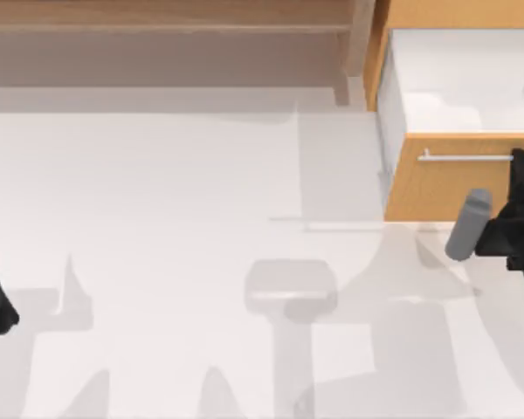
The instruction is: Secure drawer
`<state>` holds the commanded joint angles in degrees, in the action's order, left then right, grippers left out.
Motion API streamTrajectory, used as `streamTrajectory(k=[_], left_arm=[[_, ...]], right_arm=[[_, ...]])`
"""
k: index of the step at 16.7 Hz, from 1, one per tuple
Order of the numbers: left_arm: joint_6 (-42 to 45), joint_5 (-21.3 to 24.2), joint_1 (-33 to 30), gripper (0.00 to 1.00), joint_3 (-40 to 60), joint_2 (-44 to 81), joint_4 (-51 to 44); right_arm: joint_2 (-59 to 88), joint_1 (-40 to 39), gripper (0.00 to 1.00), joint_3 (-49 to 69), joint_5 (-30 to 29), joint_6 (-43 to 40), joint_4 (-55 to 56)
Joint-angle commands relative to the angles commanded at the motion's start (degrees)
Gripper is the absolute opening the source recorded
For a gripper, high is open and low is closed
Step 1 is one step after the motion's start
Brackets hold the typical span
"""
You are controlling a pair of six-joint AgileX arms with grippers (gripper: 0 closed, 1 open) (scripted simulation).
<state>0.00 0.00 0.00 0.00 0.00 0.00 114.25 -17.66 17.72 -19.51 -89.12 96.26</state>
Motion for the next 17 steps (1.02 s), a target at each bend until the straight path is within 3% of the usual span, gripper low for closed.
streamTrajectory(k=[5,12,17], left_arm=[[0.0,0.0,0.0,1.0,0.0,0.0,0.0],[0.0,0.0,0.0,1.0,0.0,0.0,0.0],[0.0,0.0,0.0,1.0,0.0,0.0,0.0]], right_arm=[[0.7,0.45,0.0,0.86,0.4,0.17,-1.16],[4.22,3.67,0.0,13.79,3.66,0.12,-9.57],[4.55,3.68,0.0,14.09,3.79,0.29,-10.14]])
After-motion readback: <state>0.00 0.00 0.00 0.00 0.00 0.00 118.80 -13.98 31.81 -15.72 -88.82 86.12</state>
